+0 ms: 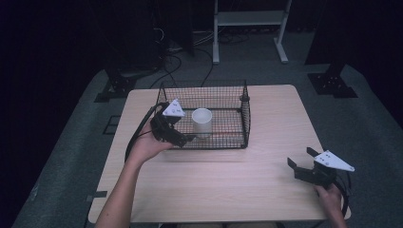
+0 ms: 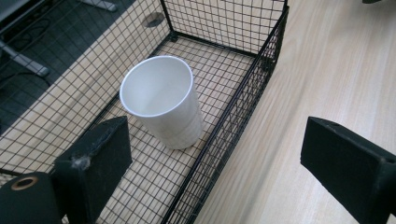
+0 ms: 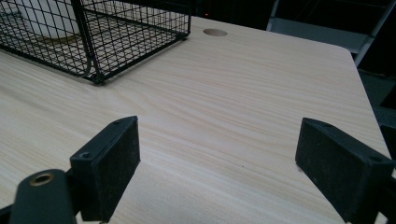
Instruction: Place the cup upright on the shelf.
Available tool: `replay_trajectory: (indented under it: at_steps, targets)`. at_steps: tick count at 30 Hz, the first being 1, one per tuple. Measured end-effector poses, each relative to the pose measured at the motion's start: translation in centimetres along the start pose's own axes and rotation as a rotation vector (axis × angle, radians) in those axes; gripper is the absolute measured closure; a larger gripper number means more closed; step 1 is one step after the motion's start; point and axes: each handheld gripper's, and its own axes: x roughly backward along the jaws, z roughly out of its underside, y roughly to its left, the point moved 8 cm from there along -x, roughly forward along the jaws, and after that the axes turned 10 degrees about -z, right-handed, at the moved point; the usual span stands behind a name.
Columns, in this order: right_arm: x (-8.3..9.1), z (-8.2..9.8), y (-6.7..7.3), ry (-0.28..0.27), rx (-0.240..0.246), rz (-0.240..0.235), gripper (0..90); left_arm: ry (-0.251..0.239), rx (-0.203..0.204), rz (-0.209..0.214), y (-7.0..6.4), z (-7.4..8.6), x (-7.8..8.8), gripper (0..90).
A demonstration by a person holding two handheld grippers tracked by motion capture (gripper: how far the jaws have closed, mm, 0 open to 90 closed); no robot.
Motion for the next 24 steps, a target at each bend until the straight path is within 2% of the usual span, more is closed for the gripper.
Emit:
replay_trajectory:
  at_steps: [5, 13, 24]
  targets:
    - [0.0, 0.0, 0.0, 0.000, -0.001, 0.001, 13.1, -0.014, 0.009, 0.002, -0.5, 0.4, 0.5, 8.0]
    - [0.0, 0.0, 0.0, 0.001, -0.001, 0.004, 13.0, -0.027, -0.001, 0.005, -1.5, 0.9, 0.8, 8.0]
    - [0.0, 0.0, 0.0, 0.002, 0.001, 0.004, 13.1, -0.043, 0.022, 0.010, -2.5, 2.1, 1.0, 8.0]
